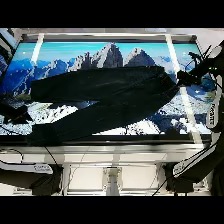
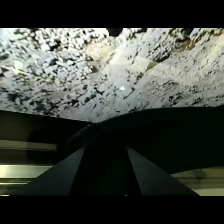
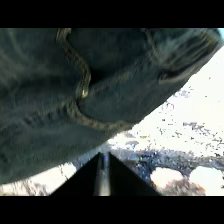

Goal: Fold the clothes and pants, and hang the long-sleeved shirts on hangers.

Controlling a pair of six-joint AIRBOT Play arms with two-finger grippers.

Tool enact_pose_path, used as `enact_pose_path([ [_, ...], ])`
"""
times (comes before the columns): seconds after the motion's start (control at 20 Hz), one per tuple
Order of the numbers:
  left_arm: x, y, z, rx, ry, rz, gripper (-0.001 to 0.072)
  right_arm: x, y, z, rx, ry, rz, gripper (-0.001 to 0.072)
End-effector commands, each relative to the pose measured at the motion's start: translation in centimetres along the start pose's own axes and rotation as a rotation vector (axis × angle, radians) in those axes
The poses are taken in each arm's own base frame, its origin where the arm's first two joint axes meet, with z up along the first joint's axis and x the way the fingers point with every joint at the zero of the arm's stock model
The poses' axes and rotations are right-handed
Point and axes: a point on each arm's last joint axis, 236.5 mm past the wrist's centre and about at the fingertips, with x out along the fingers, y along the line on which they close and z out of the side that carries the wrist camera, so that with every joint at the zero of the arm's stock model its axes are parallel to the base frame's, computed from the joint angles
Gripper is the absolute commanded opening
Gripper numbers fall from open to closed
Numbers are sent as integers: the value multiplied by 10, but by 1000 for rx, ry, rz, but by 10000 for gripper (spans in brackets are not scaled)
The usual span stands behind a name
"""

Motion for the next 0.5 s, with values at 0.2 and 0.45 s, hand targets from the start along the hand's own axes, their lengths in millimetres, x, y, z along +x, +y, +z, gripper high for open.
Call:
enact_pose_path([
  [0.2, 26, -1, -32, -7, 108, -20, 257, -2, 4, -18, -10, 74, 14, 132],
  [0.45, 14, 25, -24, -39, 39, 112, 257, -1, 4, -17, -10, 70, 14, 132],
])
